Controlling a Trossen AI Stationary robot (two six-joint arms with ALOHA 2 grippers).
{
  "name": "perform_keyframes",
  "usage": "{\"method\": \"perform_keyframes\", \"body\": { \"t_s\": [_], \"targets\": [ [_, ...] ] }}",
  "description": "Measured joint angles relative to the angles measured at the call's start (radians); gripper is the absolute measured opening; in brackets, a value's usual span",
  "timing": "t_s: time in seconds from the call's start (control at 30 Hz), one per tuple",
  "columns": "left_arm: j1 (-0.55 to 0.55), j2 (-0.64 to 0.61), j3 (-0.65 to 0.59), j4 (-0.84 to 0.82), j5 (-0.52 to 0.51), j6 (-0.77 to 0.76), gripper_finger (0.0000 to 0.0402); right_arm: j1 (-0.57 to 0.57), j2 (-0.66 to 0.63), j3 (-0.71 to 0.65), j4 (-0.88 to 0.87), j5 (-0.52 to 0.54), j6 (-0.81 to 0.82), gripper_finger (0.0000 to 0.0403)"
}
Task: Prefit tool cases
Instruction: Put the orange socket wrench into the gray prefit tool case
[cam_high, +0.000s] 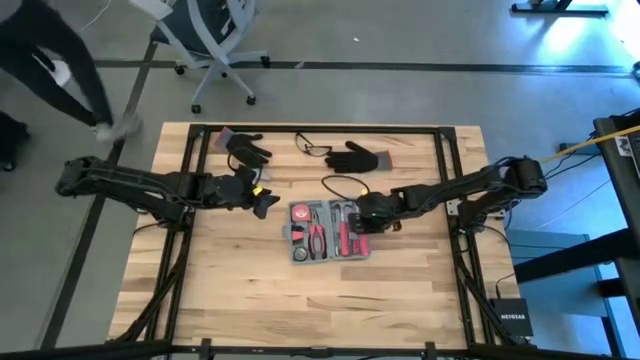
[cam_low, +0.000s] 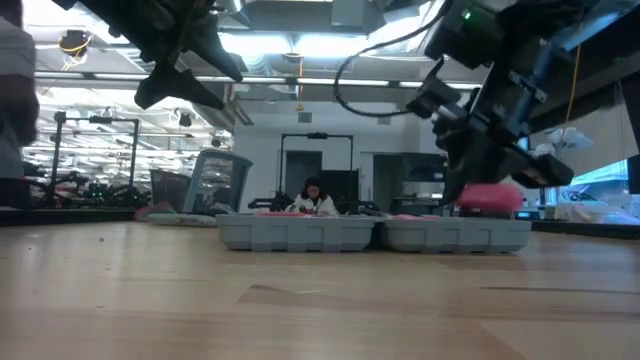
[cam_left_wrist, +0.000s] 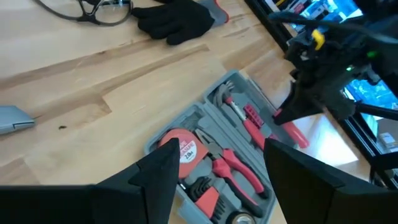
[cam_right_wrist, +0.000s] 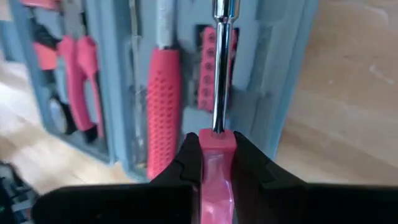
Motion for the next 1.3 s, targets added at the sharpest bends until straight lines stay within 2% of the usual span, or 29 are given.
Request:
{"method": "perform_keyframes", "body": {
  "t_s": [0.23,0.47,0.63,1.0,1.13,1.3],
  "targets": [
    [0.000,0.000,0.000,-0.001,0.000,-0.027,0.0224,-0.008,0.036,0.000,-0.002,0.020,0.043,0.0049],
    [0.000,0.000,0.000,0.000,0.000,-0.027,0.0224,-0.008,0.035,0.002,0.006,0.026,0.047,0.0159],
    [0.000,0.000,0.000,-0.001,0.000,-0.026,0.0224,-0.008,0.032,0.002,0.003,0.000,0.014,0.0199],
    [0.000,0.010,0.001,-0.023,-0.007,0.007,0.0224,-0.010,-0.049,0.000,-0.129,0.016,-0.037,0.0191],
    [0.000,0.090,-0.001,-0.077,-0.004,-0.001,0.0220,-0.010,-0.080,0.000,-0.160,0.042,-0.038,0.0181],
    [-0.002,0.231,0.001,0.100,0.089,0.047,0.0200,-0.009,-0.128,0.000,-0.158,0.047,-0.038,0.0168]
  ]
}}
